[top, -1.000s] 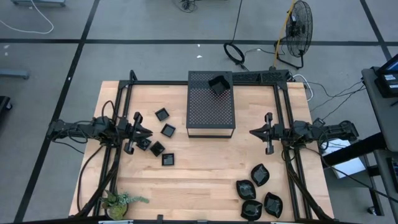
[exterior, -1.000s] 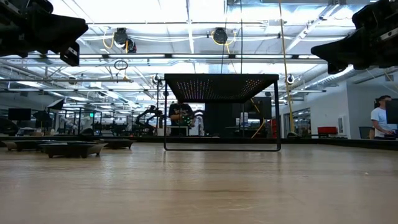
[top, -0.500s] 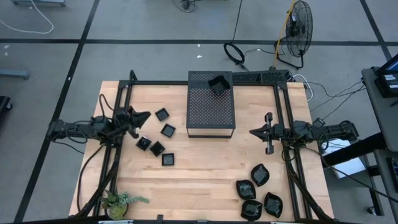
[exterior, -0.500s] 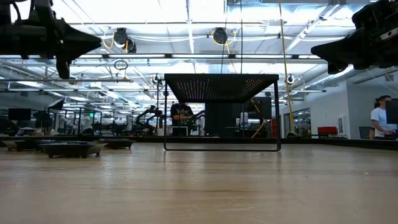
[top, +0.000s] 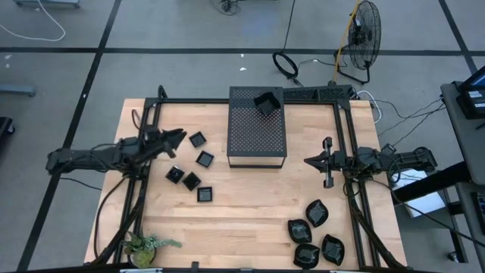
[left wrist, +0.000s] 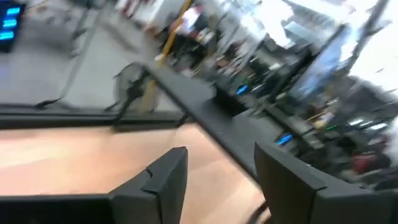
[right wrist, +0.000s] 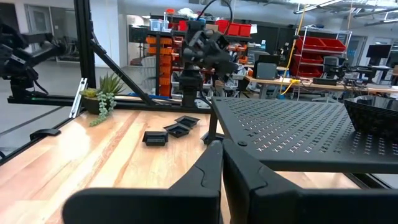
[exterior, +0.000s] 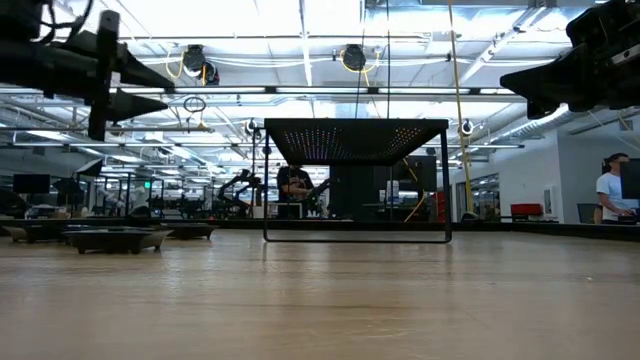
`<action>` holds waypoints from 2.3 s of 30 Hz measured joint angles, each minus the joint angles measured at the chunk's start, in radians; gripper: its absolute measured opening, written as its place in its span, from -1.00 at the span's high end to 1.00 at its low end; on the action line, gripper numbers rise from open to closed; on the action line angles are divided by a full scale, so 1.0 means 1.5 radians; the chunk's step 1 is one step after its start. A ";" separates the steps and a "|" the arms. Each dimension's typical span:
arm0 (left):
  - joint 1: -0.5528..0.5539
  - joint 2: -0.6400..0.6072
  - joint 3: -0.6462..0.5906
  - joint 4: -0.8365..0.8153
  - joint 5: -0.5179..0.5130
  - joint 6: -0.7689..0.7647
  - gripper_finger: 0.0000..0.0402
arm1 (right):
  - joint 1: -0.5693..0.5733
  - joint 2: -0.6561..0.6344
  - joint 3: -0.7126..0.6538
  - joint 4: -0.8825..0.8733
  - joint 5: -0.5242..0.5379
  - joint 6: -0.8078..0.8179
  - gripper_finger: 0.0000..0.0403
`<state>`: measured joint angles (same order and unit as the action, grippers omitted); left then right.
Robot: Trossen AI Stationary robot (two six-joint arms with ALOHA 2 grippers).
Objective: Pick & Place Mini shaped plates
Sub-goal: Put the square plate on the shelf
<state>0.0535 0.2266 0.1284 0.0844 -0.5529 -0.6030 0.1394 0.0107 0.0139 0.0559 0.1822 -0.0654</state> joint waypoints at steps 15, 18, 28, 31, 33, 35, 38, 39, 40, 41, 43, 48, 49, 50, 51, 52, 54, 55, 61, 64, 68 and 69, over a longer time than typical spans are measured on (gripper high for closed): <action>0.249 0.482 0.304 -0.353 0.173 -0.053 0.06 | 0.000 0.000 0.000 0.000 0.000 0.000 1.00; 0.284 0.566 0.308 -0.352 0.208 -0.058 0.03 | 0.000 0.000 0.000 0.000 0.000 0.000 1.00; 0.343 0.740 0.308 -0.340 0.241 -0.046 0.00 | 0.000 0.000 0.000 0.000 0.000 0.000 1.00; 0.344 0.764 0.308 -0.321 0.241 -0.035 0.00 | 0.000 0.000 0.000 0.000 0.000 0.000 1.00; 0.344 0.775 0.308 -0.305 0.238 -0.031 0.00 | 0.000 0.000 0.000 0.000 0.000 0.000 1.00; 0.344 0.781 0.308 -0.296 0.236 -0.031 0.00 | 0.000 0.000 0.000 0.000 0.000 0.000 1.00; 0.340 0.795 0.308 -0.292 0.235 -0.031 0.00 | 0.000 0.000 0.000 0.000 0.000 0.000 1.00; 0.339 0.799 0.307 -0.292 0.235 -0.031 0.00 | 0.000 0.000 0.000 0.000 0.000 0.000 1.00; 0.338 0.802 0.307 -0.289 0.234 -0.031 0.00 | 0.000 0.000 0.000 0.000 0.000 0.000 1.00; 0.338 0.807 0.307 -0.283 0.234 -0.031 0.00 | 0.000 0.000 0.000 0.000 0.000 0.000 1.00; 0.338 0.812 0.308 -0.279 0.238 -0.031 0.00 | 0.000 0.000 0.000 0.000 0.000 0.000 1.00; 0.336 0.817 0.308 -0.277 0.277 -0.033 0.03 | 0.000 0.000 0.000 0.000 0.000 0.000 1.00; 0.334 0.817 0.308 -0.278 0.280 -0.034 0.06 | 0.000 0.000 0.000 0.000 0.000 0.000 1.00; 0.331 0.817 0.308 -0.279 0.281 -0.034 0.09 | 0.000 0.000 0.000 0.000 0.000 0.000 1.00; 0.329 0.817 0.308 -0.279 0.281 -0.033 0.14 | 0.000 0.000 0.000 0.000 0.000 0.000 1.00; 0.327 0.817 0.308 -0.279 0.281 -0.033 0.19 | 0.000 0.000 0.000 0.000 0.000 0.000 1.00; 0.324 0.817 0.308 -0.279 0.277 -0.032 0.29 | 0.000 0.000 0.000 0.000 0.000 0.000 1.00; 0.323 0.817 0.308 -0.278 0.275 -0.027 0.35 | 0.000 0.000 0.000 0.000 0.000 0.000 1.00; 0.323 0.817 0.308 -0.271 0.263 0.013 0.63 | 0.000 0.000 0.000 0.000 0.000 0.000 1.00; 0.323 0.817 0.308 -0.261 0.261 0.020 0.73 | 0.000 0.000 0.000 0.000 0.000 0.000 1.00; 0.323 0.817 0.307 -0.244 0.261 0.029 0.84 | 0.000 0.000 0.000 0.000 0.000 0.000 1.00; 0.323 0.812 0.306 -0.243 0.263 0.033 0.86 | 0.000 0.000 0.000 0.000 0.000 0.000 1.00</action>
<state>0.5381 1.4453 0.5880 -0.2801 -0.1579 -0.5533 0.1394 0.0106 0.0138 0.0563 0.1821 -0.0654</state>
